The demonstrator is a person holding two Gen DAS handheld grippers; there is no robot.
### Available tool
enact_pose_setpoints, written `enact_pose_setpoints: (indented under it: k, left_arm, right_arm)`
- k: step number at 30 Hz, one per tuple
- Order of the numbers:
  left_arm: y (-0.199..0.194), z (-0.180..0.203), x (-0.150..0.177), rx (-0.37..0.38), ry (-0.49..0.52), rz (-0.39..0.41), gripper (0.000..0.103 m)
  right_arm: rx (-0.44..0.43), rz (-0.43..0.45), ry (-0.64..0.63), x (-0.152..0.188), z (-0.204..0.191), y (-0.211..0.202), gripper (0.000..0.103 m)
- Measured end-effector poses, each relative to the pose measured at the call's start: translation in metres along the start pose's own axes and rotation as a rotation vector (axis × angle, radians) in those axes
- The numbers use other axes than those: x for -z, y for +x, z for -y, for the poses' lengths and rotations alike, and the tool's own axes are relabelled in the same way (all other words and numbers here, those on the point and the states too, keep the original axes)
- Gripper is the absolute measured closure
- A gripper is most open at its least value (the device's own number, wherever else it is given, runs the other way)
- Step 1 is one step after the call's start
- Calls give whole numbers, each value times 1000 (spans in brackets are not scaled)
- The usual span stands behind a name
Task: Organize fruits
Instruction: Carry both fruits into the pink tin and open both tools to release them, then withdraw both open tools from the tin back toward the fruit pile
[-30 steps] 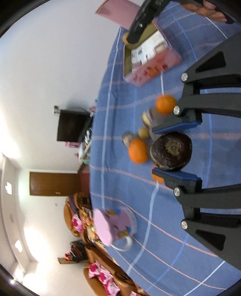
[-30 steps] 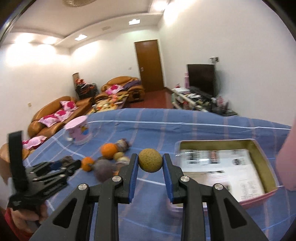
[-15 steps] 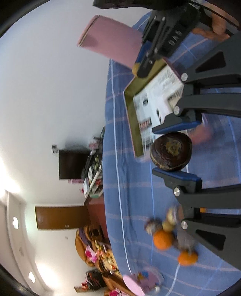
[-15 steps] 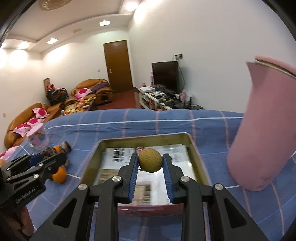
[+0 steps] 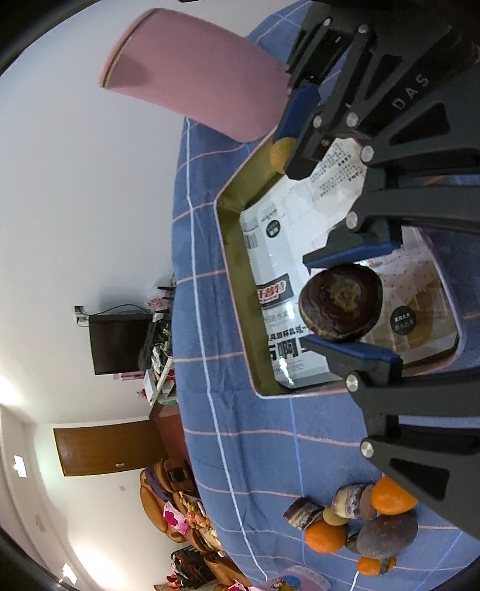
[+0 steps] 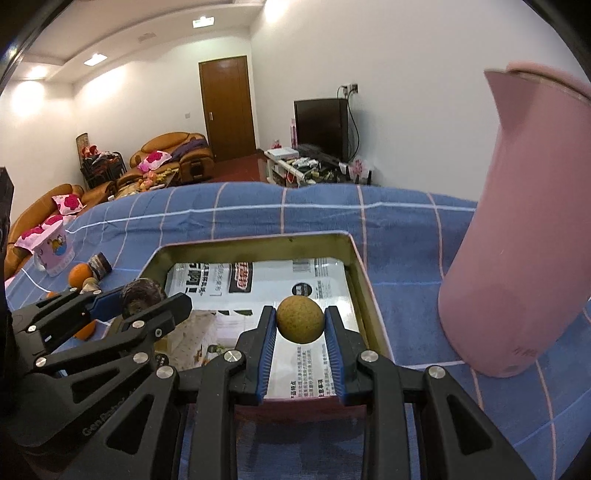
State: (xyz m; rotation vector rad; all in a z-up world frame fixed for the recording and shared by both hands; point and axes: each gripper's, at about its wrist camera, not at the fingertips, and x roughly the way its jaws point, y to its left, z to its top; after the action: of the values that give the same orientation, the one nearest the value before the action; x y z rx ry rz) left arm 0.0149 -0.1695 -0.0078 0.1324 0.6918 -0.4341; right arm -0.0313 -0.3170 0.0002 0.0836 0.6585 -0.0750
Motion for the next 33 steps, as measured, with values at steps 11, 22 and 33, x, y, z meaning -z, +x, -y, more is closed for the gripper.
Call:
enact_pose_setpoints:
  k: [11,22,33]
  left_arm:
    - [3,7,4,-50,48,7,64]
    - [-4,5,3,-116,54,58,51]
    - [-38,-2,3,-208,52,225,0]
  right_arm:
    - [-18,-26,12,4,-1,9,74]
    - [-64,19,57,3,3,-2,62]
    - [-20,205,162,-2,22,-30,31]
